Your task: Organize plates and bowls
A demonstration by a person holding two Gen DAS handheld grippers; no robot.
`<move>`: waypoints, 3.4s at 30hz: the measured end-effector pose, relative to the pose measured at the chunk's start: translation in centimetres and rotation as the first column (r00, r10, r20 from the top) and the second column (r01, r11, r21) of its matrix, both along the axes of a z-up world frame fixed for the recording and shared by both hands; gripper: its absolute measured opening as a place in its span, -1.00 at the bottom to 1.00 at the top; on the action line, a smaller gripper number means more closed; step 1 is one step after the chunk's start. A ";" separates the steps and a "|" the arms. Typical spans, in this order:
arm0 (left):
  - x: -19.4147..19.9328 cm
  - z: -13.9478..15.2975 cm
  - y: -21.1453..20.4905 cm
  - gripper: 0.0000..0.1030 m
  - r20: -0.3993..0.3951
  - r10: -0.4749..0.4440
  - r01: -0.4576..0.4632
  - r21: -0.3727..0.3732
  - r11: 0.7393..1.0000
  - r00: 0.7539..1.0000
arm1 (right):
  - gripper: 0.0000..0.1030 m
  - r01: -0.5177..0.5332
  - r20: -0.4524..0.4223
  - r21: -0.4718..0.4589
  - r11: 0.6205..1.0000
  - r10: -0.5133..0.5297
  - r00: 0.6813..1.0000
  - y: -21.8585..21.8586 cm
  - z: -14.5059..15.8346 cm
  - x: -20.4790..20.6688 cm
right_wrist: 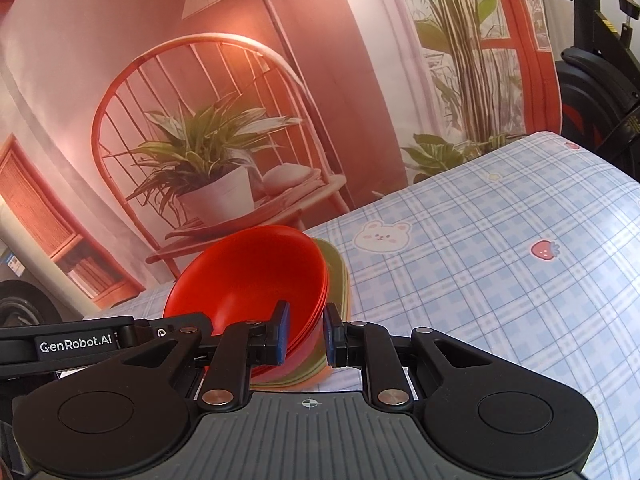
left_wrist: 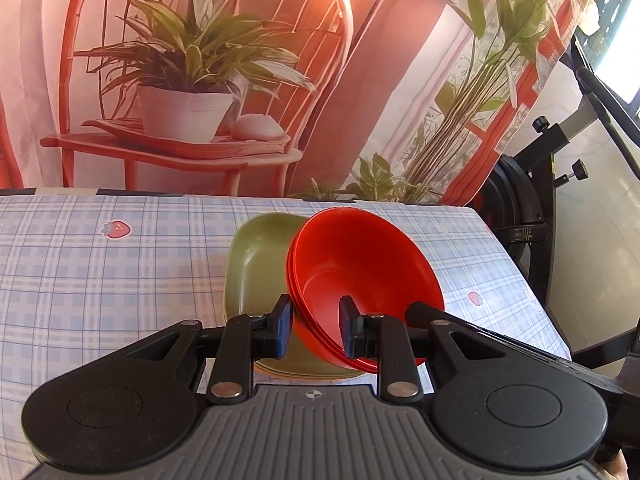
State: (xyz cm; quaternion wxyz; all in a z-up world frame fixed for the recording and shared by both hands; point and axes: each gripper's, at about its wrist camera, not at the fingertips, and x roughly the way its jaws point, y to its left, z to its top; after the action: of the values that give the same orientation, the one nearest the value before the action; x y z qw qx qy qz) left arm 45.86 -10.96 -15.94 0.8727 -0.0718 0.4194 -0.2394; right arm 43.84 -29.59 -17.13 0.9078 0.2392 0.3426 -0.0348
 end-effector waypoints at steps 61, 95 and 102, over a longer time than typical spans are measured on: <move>-5.4 5.8 2.4 0.37 0.191 0.004 -0.028 0.119 0.992 0.982 | 0.46 -0.007 0.062 -0.230 0.973 0.022 0.998 1.0 7.0 -4.1; -31.5 20.0 5.9 0.60 0.448 0.175 -0.257 0.130 0.957 0.877 | 0.99 -0.007 0.262 -0.319 0.948 0.095 0.960 5.4 21.6 -28.4; -34.1 20.4 6.6 0.60 0.460 0.191 -0.270 0.111 0.957 0.867 | 1.00 -0.004 0.283 -0.345 0.939 0.108 0.953 6.8 23.4 -31.3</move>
State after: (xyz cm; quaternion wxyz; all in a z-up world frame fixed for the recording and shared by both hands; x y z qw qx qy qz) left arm 11.73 -4.36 4.45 0.9705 0.0106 0.2164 -0.1062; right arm 12.51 -22.77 6.26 0.9772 0.0713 0.1976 -0.0310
